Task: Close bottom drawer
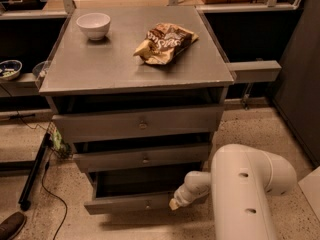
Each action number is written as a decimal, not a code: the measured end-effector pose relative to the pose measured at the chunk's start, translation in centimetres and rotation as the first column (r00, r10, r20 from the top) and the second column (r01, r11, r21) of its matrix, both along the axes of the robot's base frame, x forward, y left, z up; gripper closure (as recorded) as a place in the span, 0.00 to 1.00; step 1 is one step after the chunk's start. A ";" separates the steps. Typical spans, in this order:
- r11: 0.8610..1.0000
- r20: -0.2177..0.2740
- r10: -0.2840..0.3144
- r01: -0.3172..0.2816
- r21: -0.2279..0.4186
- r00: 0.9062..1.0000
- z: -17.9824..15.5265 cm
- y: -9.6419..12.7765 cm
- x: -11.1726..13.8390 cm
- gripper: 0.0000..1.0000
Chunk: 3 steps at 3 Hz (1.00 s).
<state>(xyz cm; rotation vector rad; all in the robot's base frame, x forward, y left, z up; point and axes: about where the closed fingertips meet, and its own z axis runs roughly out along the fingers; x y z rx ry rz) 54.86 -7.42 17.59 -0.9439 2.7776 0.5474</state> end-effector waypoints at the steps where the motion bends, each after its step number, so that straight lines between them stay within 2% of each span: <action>1: 1.000 0.002 0.002 -0.002 0.002 1.000 0.1 0.0 0.0 1.00; 3: 1.000 0.002 0.002 -0.002 0.002 1.000 0.1 0.0 0.0 0.57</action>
Offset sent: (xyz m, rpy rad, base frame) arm -0.0001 0.0003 0.0008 0.0017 -0.0022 0.0021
